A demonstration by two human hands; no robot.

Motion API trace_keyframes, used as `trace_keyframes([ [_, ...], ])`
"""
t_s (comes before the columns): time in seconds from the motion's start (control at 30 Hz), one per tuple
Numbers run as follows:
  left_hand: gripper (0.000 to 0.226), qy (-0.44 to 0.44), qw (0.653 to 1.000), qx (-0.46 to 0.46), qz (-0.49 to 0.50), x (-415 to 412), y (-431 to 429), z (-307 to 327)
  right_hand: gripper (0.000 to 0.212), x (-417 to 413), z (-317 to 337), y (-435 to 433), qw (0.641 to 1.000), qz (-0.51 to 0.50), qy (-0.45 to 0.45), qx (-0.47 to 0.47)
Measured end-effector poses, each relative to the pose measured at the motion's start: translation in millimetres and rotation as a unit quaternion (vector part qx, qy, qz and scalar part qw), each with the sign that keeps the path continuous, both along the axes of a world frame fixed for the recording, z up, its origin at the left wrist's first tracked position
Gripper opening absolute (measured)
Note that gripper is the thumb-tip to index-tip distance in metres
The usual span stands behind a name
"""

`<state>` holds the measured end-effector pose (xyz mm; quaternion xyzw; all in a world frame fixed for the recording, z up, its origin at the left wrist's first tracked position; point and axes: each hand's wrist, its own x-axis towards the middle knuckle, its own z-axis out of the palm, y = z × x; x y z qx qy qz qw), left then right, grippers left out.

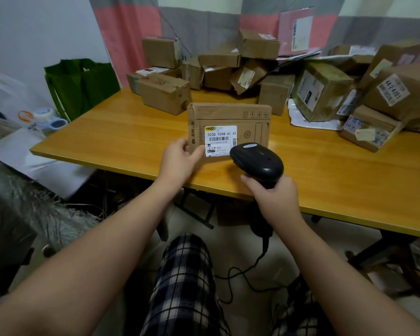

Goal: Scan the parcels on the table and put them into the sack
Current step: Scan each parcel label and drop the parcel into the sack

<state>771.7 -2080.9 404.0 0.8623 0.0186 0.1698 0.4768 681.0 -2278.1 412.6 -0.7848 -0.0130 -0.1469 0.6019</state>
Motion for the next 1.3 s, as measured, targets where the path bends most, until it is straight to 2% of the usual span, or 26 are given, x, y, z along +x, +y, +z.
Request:
trace_keyframes([
  [0.1, 0.023, -0.005, 0.999, -0.033, -0.008, -2, -3, 2, 0.020, -1, 0, 0, 1.000, 0.002, 0.001, 0.004],
  [0.23, 0.036, 0.000, 0.998, -0.063, -0.007, -5, -5, 4, 0.018, -2, 1, 0, 1.000, 0.008, 0.008, 0.002],
  [0.6, 0.034, -0.009, 0.998, -0.068, -0.011, -11, -4, 6, 0.019, -5, 4, 1, 1.000, 0.025, -0.001, 0.012],
  [0.77, 0.030, -0.025, 0.990, -0.138, 0.013, -43, 22, 6, 0.018, -10, 8, 19, 0.998, 0.064, -0.007, 0.026],
  [0.9, 0.022, -0.086, 0.974, -0.194, 0.086, -107, 67, -2, 0.018, -19, 5, 58, 0.988, 0.150, 0.008, 0.039],
  [1.1, 0.025, -0.124, 0.929, -0.191, 0.293, -226, 140, -36, 0.019, -41, -16, 164, 0.950, 0.311, 0.016, 0.002],
  [1.17, 0.026, -0.123, 0.909, -0.172, 0.358, -257, 162, -45, 0.011, -51, -26, 196, 0.933, 0.355, 0.029, -0.039],
  [1.3, 0.027, -0.090, 0.862, -0.101, 0.488, -307, 206, -62, 0.021, -61, -40, 244, 0.909, 0.404, 0.032, -0.095],
])
